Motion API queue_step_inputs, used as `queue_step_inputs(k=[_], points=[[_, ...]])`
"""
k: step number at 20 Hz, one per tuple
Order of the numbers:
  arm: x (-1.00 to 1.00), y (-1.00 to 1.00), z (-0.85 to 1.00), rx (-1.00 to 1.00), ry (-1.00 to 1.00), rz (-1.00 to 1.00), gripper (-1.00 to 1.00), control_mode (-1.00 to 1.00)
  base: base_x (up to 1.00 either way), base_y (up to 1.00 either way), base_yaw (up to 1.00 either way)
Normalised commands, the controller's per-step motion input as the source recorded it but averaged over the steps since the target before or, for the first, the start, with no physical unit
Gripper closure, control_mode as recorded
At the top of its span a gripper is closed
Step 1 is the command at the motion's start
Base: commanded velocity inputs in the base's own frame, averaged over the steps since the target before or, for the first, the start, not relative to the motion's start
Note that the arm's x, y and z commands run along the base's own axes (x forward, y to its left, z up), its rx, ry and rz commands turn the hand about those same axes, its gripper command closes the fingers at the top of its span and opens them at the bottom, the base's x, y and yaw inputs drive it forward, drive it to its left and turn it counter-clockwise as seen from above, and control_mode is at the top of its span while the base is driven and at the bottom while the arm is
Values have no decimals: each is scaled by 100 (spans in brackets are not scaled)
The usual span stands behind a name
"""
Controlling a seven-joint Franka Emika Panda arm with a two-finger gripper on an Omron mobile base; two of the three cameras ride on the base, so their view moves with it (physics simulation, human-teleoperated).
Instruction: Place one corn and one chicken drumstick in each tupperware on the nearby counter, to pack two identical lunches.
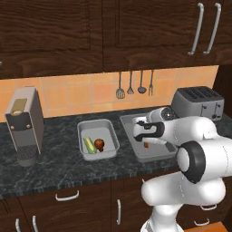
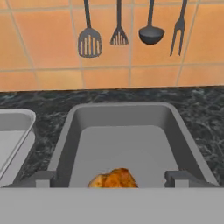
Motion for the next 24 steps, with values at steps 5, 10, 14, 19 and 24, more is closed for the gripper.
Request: queue_step_inputs(k=[5,10,14,19,24], points=[[14,-2,45,-4,-3,0,-100,-100,0,0,0],[-72,0,54,0,17,9,-100,-100,0,0,0],[-100,0,80,-6,36,12,-100,-100,0,0,0],[-100,0,98,-2,53,3,-100,-100,0,0,0],[-100,4,15,3,15,14,-100,-100,0,0,0]])
